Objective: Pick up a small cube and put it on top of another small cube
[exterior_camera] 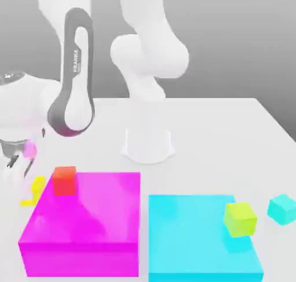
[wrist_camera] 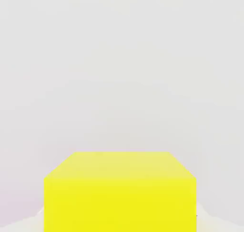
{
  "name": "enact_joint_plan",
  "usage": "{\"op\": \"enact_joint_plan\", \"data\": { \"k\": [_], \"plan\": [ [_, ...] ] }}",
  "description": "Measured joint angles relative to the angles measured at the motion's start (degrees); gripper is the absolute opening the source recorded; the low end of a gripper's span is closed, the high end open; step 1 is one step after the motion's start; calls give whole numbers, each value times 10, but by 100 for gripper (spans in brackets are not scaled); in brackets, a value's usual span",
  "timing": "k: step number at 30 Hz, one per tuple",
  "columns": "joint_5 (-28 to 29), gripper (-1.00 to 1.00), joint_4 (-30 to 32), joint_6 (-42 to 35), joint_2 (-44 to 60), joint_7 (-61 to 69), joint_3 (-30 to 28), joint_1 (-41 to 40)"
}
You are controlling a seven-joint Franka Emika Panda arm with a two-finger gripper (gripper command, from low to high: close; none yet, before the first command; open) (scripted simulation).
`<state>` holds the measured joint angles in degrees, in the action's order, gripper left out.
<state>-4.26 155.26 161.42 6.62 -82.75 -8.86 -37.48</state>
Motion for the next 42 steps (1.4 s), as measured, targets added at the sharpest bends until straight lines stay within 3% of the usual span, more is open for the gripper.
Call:
{"op": "enact_joint_plan", "data": {
  "k": [6,9,29,34,39,40,42],
  "plan": [
    [-109,-100,-58,-27,-10,102,62,2],
    [-128,-100,-82,-41,-15,87,105,61],
    [21,-100,-107,-113,-23,-391,318,509],
    [74,-100,-100,-117,-18,-506,343,587],
    [156,-100,-105,-53,57,-574,307,614],
    [173,100,-106,-39,75,-587,296,622],
    [173,100,-106,-39,75,-587,296,622]
  ]
}}
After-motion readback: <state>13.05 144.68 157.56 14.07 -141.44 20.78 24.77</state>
